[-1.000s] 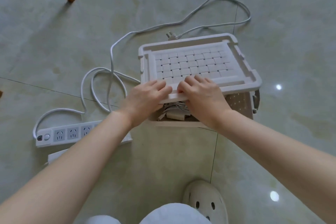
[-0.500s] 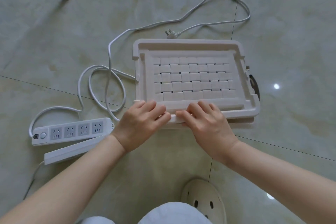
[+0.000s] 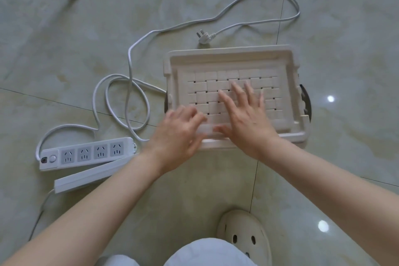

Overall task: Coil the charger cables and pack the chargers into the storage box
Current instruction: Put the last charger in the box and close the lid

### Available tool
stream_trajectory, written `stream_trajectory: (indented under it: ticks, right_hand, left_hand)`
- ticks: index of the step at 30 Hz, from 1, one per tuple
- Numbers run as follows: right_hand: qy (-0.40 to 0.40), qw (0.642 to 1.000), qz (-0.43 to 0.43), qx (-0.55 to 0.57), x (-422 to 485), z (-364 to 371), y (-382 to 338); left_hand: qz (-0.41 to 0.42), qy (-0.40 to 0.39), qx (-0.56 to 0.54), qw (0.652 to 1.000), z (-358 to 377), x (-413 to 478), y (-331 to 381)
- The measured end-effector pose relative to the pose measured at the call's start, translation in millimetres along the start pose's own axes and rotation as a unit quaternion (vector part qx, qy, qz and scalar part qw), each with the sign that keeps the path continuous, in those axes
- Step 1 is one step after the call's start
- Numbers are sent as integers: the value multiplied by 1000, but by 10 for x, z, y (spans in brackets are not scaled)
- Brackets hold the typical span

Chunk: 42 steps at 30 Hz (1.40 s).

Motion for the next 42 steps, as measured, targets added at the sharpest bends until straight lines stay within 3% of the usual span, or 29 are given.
stream_trajectory:
  ticks: [2,5,11,17,21,24,26,27,29,30,31,32,34,35,36,38,41,42]
  right_hand:
    - [-74,996,35,-39,34,145,81]
    - [-92,993,23,-72,-9,235,67]
    - [-94,989,47,-100,74,233,81]
    - [-108,985,80,-104,18,293,192]
    - [-117,984,85,-102,31,326,192]
    - [-122,983,82,-109,41,362,183]
    - [-125,982,78,-116,54,380,183]
    - [-126,982,78,-119,55,385,187]
    - [-128,982,77,-119,58,385,186]
    - [-128,982,77,-119,58,385,185]
    - [-128,982,77,-119,56,384,184]
    - [-127,982,77,-119,58,382,184]
    - [-128,981,77,-120,60,381,185]
    - [-128,982,77,-119,62,383,184]
    - [-129,982,78,-117,63,384,185]
    - [-129,982,78,-117,66,387,186]
    - [-128,982,78,-117,65,384,183]
    - [-128,982,78,-116,64,384,182]
  left_hand:
    - [-105,14,16,994,-29,-14,-186]
    - [-178,-65,-42,981,184,-117,-294]
    - [-148,-205,11,968,362,-23,-386]
    - [-114,-208,-30,971,439,101,-386]
    - [-114,-146,-64,981,369,108,-379]
    - [-160,77,-101,979,78,13,-412]
    - [-299,184,-190,917,91,-234,-609]
    - [-385,196,-296,852,240,-377,-689]
    - [-491,202,-533,658,606,-559,-645]
    - [-512,209,-579,599,693,-610,-618]
    - [-515,224,-575,595,681,-636,-642]
    - [-513,242,-528,632,593,-647,-702]
    - [-493,239,-375,748,339,-597,-763]
    - [-485,230,-310,784,240,-563,-742]
    - [-483,232,-276,798,186,-547,-715]
    - [-488,244,-289,786,228,-566,-730]
    - [-501,261,-396,724,368,-576,-774]
    - [-496,258,-390,731,359,-559,-789]
Point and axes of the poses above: each hand's wrist, its own x-axis towards the middle knuckle, its own z-axis out of the palm, y = z × x, the point moved 9 cm from there along x, towards the middle knuckle, and after that the axes turned 15 degrees about z, right-handed, at the moved point
